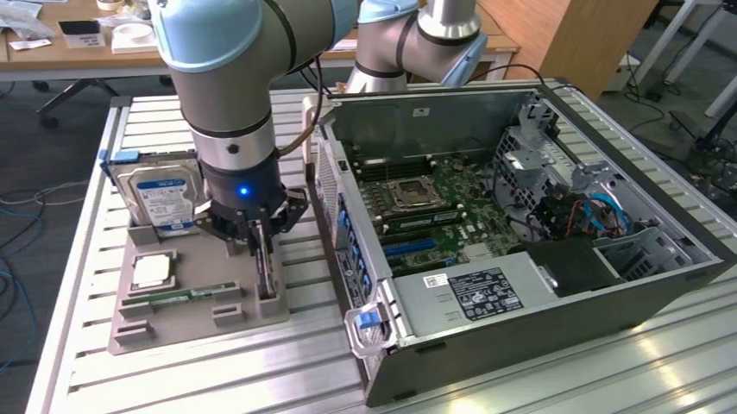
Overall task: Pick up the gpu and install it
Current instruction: 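Pick up the gpu and move the gpu toward the slot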
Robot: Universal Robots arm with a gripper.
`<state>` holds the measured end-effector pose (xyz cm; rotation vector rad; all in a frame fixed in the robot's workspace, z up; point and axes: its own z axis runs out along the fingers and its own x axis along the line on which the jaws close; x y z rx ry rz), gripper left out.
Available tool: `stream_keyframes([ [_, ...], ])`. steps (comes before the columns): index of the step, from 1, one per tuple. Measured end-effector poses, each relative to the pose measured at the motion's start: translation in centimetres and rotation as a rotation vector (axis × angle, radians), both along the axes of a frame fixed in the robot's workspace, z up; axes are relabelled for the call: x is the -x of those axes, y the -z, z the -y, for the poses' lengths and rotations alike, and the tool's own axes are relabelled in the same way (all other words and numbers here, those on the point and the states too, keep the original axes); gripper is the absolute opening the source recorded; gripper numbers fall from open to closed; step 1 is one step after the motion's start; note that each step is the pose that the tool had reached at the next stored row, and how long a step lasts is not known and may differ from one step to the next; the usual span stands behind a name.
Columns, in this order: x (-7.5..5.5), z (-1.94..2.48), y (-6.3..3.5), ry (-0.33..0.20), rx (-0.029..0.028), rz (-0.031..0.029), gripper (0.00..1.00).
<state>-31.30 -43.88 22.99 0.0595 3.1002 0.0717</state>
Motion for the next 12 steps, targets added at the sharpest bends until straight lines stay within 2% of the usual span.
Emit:
stream_keyframes([
  [5, 0.0, 0.00, -0.26, 0.000, -0.0001, 0.0000, 0.27],
  [12, 0.0, 0.00, -1.63, 0.000, -0.0002, 0.0001, 0.27],
])
